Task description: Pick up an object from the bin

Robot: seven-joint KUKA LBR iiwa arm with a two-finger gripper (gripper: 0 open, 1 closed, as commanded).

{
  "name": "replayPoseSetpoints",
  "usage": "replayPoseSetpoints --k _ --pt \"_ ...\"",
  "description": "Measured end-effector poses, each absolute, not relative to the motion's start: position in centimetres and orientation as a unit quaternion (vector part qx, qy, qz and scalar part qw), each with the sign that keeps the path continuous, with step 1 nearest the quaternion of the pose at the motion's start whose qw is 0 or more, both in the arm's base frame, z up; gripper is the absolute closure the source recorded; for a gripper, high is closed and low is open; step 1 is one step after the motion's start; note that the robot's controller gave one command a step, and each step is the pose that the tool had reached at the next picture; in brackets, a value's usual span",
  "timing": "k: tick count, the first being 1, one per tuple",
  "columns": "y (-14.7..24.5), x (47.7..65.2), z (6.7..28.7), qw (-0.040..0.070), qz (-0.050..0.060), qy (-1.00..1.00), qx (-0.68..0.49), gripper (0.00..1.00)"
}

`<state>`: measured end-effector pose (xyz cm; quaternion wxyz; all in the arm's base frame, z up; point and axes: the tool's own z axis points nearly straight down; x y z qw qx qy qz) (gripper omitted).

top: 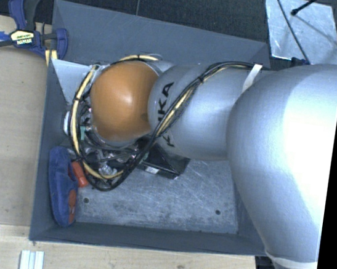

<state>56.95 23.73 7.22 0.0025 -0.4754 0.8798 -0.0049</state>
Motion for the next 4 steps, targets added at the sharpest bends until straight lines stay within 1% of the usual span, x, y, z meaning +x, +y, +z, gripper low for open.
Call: replayPoseSetpoints --k 1,2,3,4 --pt "23.8 57.0 7.3 0.004 -0.005 0.880 -0.475 1.00" --pt "23.8 57.2 9.2 0.003 0.000 0.881 -0.473 1.00" --pt "23.8 57.3 10.0 0.003 0.000 0.882 -0.471 1.00" --pt "23.9 57.5 17.1 0.006 0.000 0.883 -0.469 1.00"
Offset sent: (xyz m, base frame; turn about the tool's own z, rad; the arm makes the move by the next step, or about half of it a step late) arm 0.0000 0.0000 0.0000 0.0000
